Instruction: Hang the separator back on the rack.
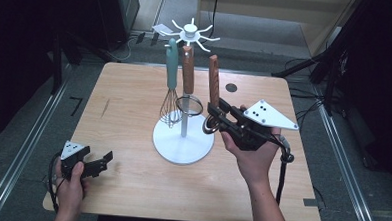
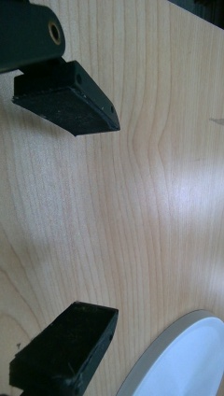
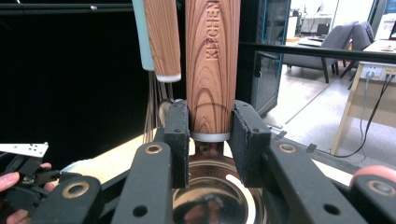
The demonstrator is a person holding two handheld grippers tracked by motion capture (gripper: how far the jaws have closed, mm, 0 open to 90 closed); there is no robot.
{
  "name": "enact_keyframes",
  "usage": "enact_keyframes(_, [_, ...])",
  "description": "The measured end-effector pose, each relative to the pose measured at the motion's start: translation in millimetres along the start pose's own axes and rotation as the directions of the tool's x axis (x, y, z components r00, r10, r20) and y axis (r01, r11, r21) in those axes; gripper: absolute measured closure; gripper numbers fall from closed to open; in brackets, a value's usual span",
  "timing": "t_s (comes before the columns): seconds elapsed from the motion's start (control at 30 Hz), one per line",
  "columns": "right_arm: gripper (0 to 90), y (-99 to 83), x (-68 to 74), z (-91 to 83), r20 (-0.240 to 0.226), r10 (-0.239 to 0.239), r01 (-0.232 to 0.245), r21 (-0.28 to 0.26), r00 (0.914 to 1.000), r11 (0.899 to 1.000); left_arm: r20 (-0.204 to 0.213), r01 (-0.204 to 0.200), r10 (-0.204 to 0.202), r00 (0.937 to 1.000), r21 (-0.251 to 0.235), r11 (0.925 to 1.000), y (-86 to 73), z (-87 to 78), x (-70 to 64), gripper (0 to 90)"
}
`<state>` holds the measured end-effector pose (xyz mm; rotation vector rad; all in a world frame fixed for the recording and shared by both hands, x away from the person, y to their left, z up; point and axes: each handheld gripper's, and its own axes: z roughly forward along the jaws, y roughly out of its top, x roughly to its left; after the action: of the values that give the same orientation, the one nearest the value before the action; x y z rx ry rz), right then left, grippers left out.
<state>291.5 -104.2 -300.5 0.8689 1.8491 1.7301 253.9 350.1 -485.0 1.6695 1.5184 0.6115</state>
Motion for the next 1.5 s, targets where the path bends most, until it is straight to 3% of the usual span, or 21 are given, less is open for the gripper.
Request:
enact_keyframes(0.6, [71.3,13.5,0.6,-2.6,0.000,-0.006,0.006,-0.028,1.0000,1.000,0.002,0.001,-0.001,1.0000,0.006,1.0000,0.3,0.6,0.2,9.6])
enact_keyframes(1.5, [71.3,22.2,2.9,14.8,-0.002,-0.016,0.016,0.008,0.9999,1.000,-0.002,0.000,0.000,1.0000,0.009,1.0000,0.1,0.6,-0.1,9.5])
